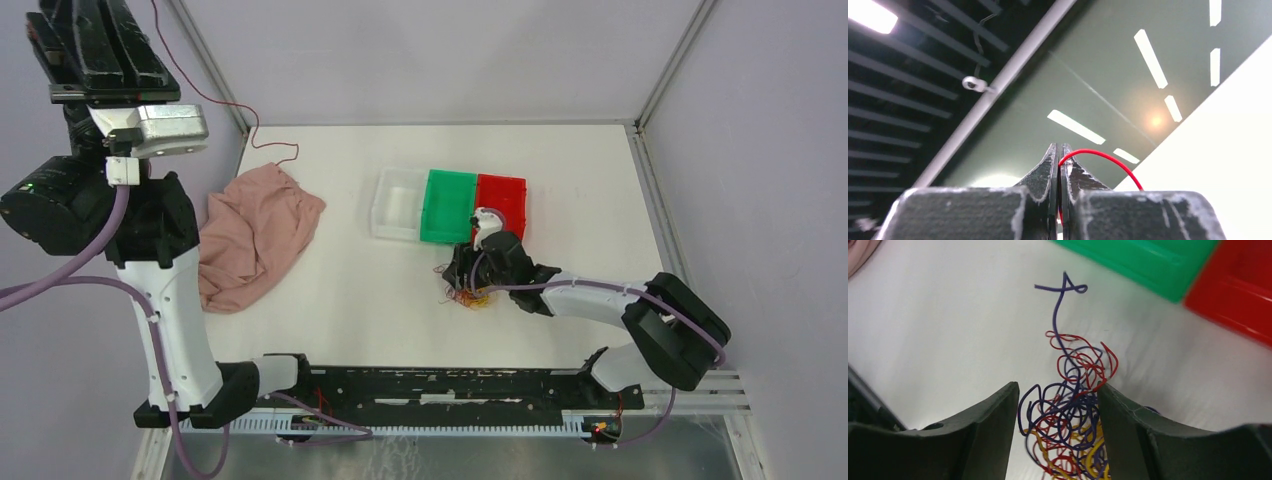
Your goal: Untangle the cables
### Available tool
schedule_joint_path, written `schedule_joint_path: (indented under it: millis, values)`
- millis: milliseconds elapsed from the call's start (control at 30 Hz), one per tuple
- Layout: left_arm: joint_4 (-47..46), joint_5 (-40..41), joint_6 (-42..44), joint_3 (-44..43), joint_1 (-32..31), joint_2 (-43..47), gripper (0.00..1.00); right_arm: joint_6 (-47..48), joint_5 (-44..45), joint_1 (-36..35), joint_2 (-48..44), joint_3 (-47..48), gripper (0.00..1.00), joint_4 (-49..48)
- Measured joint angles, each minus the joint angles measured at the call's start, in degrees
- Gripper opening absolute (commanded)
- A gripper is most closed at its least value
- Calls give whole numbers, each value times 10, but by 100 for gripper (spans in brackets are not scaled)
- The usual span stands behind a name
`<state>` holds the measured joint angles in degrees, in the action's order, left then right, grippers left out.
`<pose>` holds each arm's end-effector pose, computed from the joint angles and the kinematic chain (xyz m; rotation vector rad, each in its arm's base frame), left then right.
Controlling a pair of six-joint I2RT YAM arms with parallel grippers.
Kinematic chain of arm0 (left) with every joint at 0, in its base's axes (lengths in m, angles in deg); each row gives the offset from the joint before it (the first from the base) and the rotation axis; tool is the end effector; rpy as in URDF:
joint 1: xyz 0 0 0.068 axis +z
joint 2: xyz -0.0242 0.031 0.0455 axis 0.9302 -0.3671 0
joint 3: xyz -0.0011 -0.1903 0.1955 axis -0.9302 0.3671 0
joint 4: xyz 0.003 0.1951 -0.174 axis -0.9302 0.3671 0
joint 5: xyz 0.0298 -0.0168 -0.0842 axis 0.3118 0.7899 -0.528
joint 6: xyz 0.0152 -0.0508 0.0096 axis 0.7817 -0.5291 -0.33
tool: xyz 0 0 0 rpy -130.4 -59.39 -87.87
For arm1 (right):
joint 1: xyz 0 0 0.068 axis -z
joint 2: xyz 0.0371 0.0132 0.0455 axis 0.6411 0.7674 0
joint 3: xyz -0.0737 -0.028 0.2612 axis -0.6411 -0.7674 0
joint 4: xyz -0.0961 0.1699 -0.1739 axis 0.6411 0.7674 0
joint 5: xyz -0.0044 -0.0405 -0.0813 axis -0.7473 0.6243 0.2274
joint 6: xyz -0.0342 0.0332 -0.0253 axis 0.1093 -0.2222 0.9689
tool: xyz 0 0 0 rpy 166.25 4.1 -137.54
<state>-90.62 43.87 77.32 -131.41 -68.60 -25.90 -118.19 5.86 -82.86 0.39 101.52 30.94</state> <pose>0.0935 -0.0143 0.6920 0.4877 0.0950 0.7216 0.2056 0.1916 0.1696 -0.1617 2.2459 0.7659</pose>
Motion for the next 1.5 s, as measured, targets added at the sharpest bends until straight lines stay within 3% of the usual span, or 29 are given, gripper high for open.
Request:
schedule_joint_path:
  millis: [267,533,767,1167,1500]
  values:
    - [27,-83,-56,87,0,32,3,77,-86,-82,-7,61,77,25]
    - [32,-139,-112,138,0,39,3,99,-148,-68,-43,126,86,95]
    - [-21,-180,-191,174,-3,38,3,116,-184,-44,-39,289,91,107]
    - [-41,-173,-287,204,-39,20,3,130,-279,-71,216,591,93,32]
    - [-30,-173,-288,243,-48,36,3,107,-369,-136,319,650,89,6]
